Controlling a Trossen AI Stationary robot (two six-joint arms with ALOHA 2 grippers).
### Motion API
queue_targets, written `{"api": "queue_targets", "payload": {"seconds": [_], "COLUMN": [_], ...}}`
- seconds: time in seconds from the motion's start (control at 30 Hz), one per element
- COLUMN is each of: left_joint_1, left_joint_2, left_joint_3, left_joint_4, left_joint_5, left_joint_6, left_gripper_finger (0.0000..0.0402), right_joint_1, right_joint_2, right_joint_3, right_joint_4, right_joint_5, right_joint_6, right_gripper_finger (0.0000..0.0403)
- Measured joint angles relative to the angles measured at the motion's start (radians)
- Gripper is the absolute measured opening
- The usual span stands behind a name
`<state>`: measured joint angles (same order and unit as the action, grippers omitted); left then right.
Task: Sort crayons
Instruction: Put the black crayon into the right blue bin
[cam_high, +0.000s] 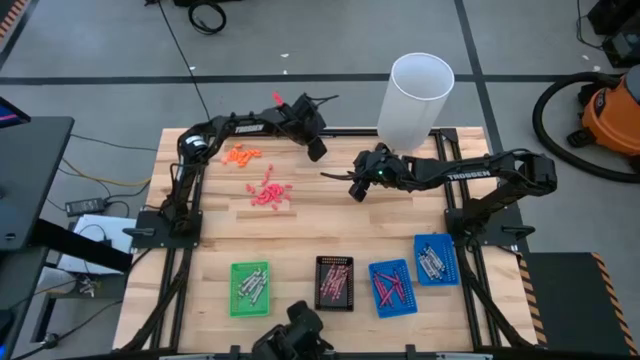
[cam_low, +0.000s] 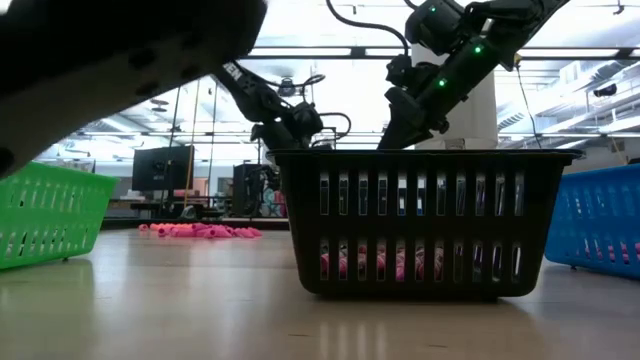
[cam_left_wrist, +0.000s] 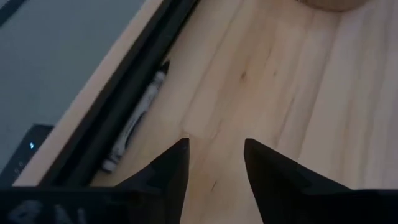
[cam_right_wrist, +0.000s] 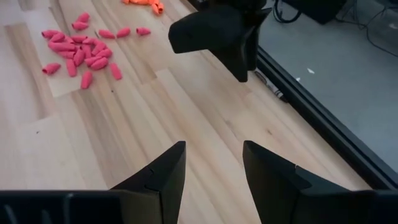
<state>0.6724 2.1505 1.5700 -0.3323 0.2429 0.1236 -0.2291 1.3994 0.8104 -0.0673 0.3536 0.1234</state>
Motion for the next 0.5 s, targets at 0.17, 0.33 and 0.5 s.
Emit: {"api": "queue_targets", "payload": {"seconds": [0.17,0.33,0.5], "left_joint_1": [0.015,0.006,0.008], "left_joint_2": [0.011,0.013,0.02], "left_joint_3": [0.0,0.0,0.001], "left_joint_4": [0.0,0.001,0.042], "left_joint_5": [0.018,-0.014,-0.04], "left_joint_6": [-0.008,0.074,0.077], "left_gripper_finger": [0.0169,0.0169,0.0169], "right_joint_1": [0.0,0.0,0.0], "right_joint_2": [0.0,0.0,0.0], "right_joint_3": [0.0,0.0,0.0], "right_joint_4": [0.002,-0.001,-0.001], "right_joint_5": [0.015,0.018,0.02], "right_joint_6": [-0.003,-0.004,-0.011], "right_gripper_finger": [0.0169,0.0169,0.0169]}}
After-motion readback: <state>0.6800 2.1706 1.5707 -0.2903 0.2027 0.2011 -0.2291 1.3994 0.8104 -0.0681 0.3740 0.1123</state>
